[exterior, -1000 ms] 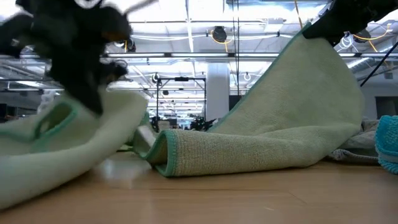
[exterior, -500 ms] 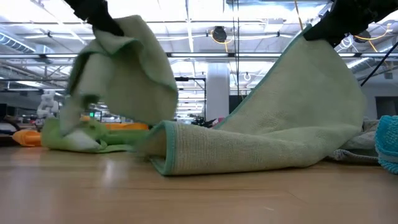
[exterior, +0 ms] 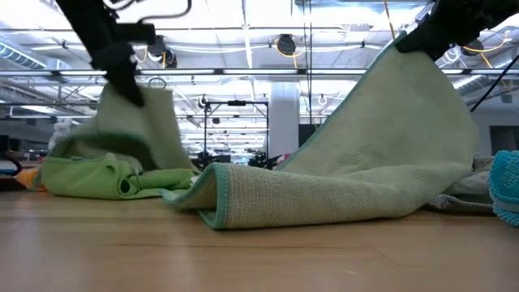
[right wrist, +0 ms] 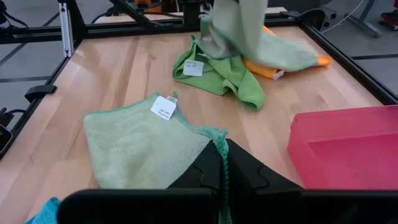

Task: Fold microfiber towels
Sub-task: Adjust the left light green microfiber cloth, then fold the right light green microfiber cloth

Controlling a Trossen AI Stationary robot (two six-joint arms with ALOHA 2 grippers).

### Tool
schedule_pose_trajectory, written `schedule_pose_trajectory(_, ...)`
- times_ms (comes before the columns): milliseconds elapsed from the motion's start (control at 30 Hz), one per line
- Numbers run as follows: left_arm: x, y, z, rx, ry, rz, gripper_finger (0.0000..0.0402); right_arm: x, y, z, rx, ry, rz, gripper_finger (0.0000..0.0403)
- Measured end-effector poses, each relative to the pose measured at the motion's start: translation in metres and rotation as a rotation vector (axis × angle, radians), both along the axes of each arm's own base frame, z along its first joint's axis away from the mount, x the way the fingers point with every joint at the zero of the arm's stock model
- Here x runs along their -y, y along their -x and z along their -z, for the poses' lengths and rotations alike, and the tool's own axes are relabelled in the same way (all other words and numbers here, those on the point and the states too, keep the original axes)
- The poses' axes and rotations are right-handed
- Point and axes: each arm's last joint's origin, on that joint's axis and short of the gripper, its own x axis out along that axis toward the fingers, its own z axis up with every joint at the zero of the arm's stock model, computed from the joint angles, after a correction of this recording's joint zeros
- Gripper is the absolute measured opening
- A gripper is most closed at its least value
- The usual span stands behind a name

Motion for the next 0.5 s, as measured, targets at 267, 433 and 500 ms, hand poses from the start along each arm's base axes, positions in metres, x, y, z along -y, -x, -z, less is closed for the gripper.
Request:
schedule_pose_trajectory(267, 0.001, -0.007, -0.016, 0.06, 0.049, 0.008, 0.0202, 0.0, -0.001, 0.0, 0.002, -0.003, 0.002, 0.0002)
schedule_pose_trajectory(433, 0.008, -0.007, -0.04, 0.184, 0.08, -0.004, 0.0211, -0.001, -0.002, 0.001, -0.004, -0.013, 0.009, 0.0002)
schedule_pose_trajectory(500, 0.014, -0.007, -0.04, 0.198, 0.097, 0.003, 0.0211, -0.001, -0.002, 0.001, -0.006, -0.021, 0.013, 0.0002)
